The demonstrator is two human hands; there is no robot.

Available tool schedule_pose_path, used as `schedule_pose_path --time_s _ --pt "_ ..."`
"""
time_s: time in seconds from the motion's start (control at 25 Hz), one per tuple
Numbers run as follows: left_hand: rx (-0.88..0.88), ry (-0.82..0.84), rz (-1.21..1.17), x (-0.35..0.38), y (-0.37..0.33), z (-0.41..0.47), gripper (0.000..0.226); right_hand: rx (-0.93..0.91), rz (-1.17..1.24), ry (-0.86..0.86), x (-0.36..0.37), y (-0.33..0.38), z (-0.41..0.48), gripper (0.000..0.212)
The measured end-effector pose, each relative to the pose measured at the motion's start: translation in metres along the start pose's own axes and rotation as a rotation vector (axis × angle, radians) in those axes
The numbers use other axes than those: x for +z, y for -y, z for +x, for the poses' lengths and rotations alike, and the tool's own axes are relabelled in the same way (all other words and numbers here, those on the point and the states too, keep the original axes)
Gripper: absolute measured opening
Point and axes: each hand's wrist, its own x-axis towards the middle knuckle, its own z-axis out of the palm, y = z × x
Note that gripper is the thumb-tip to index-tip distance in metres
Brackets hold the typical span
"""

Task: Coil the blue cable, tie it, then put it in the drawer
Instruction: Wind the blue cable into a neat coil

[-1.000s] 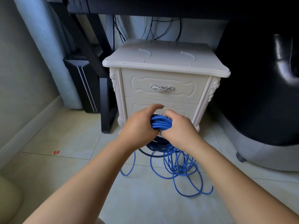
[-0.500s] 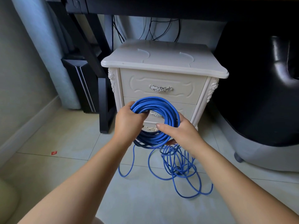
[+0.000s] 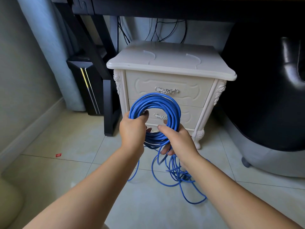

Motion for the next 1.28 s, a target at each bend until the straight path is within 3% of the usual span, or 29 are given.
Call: schedule_pose_path --time_s 0.16,0.32,0.4,0.52,0.64,0.76,0.84,0.96,1.08,1.16,1.28 --pt "-0.108 -0.01 -0.128 0.005 0.006 -0.009 0.009 -0.018 0.099 -0.04 0.003 -0.004 0.007 0.023" --pt "-0.171 0.036 -0.235 0.007 0.013 -0.008 0.011 -0.076 -0.195 -0.131 -0.003 -0.007 0.015 0.025" --pt "-0.187 0.091 -0.213 0.007 0.016 -0.01 0.008 -0.139 -0.099 -0.155 -0.007 -0.005 0.015 0.013" --pt "-0.181 0.242 -0.029 0.004 0.015 -0.011 0.016 -0.245 -0.015 -0.195 -0.017 0.004 0.015 0.018" --pt "0.128 0.293 0.133 -0.003 0.006 -0.005 0.047 -0.298 -0.236 -0.201 -0.029 0.008 0.02 0.022" --pt "0.64 0.382 0.692 -0.01 0.001 0.0 0.077 -0.372 -0.686 -0.142 -0.033 0.008 0.017 0.019" --pt "0.782 0.457 0.883 -0.009 0.004 0.0 0.081 -0.426 -0.894 -0.108 -0.03 0.008 0.014 0.021" --pt "0.744 0.503 0.949 -0.007 0.008 -0.002 0.072 -0.506 -1.06 -0.118 -0.026 0.01 0.011 0.027" --pt "0.726 0.433 0.927 -0.004 0.008 -0.003 0.03 -0.535 -1.092 -0.136 -0.026 0.006 0.011 0.029" --pt "0.681 0.371 0.85 -0.002 0.007 -0.006 0.016 -0.532 -0.934 -0.164 -0.026 0.006 0.011 0.029" --pt "0.567 0.298 0.681 -0.001 0.001 -0.01 0.018 -0.398 -0.525 -0.19 -0.031 0.009 0.014 0.018"
